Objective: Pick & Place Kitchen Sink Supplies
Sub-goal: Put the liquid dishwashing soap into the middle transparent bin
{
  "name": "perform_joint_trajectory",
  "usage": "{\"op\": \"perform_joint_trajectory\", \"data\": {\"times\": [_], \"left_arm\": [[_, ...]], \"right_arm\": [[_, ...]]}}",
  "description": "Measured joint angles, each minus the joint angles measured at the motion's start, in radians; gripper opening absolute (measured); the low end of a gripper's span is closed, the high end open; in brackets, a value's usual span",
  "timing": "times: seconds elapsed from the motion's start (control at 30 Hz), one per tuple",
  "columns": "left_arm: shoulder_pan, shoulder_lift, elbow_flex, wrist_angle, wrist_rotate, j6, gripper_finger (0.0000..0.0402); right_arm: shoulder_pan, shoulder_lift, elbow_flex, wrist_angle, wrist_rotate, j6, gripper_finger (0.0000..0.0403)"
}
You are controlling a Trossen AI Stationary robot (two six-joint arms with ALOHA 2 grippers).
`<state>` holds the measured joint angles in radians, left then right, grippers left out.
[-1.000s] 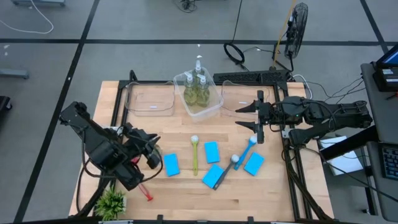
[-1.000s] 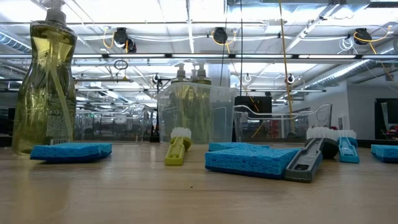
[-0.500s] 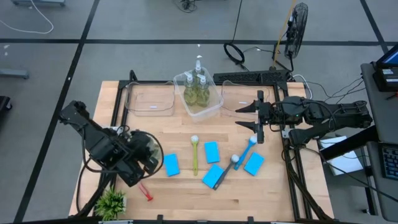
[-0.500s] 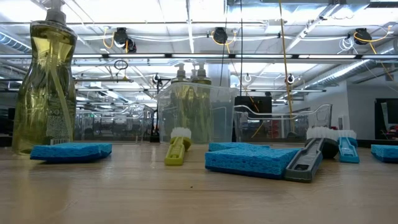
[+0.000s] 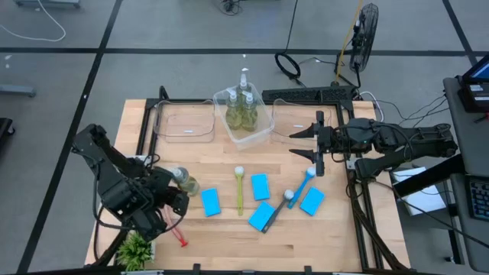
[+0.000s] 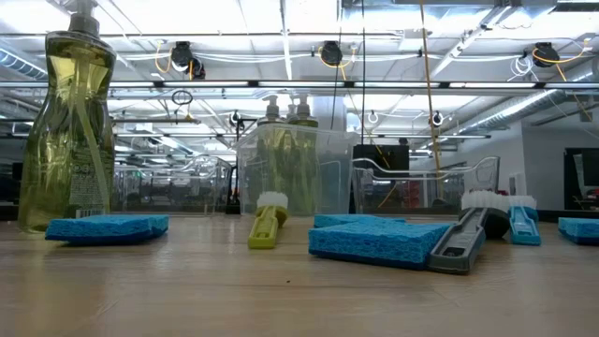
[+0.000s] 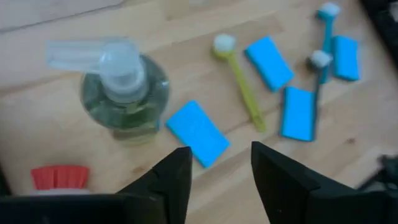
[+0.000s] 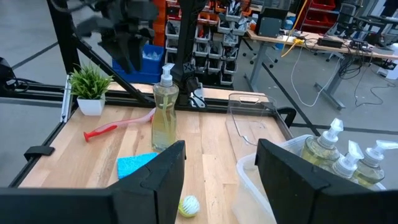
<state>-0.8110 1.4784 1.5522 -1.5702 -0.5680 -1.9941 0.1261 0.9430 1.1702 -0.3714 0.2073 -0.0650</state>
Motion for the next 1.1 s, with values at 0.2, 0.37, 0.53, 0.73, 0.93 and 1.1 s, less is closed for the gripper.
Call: {"op": "perform_joint_trajectory", "data": {"times": [0.2,0.37,0.53,0.73,0.93,1.1], "left_arm": [[0.0,0.001,-0.043,-0.001,0.103,-0.054,0.0124],[-0.017,-0.002,-0.029,0.025,0.136,-0.053,0.0107],[-0.016,-0.002,-0.029,0.068,0.174,-0.023,0.0098],[-0.016,-0.002,-0.029,0.072,0.209,-0.025,0.0103],[-0.015,-0.002,-0.029,0.075,0.207,-0.054,0.0098],[-0.014,-0.002,-0.029,0.075,0.204,-0.055,0.0097]], "right_arm": [[0.0,0.0,0.0,0.0,0.0,0.0,0.0187],[0.0,0.0,0.0,0.0,0.0,0.0,0.0187],[0.0,0.0,0.0,0.0,0.0,0.0,0.0187],[0.0,0.0,0.0,0.0,-0.002,0.0,0.0187],[0.0,0.0,0.0,0.0,-0.003,0.0,0.0187],[0.0,0.0,0.0,0.0,-0.003,0.0,0.0187]]}}
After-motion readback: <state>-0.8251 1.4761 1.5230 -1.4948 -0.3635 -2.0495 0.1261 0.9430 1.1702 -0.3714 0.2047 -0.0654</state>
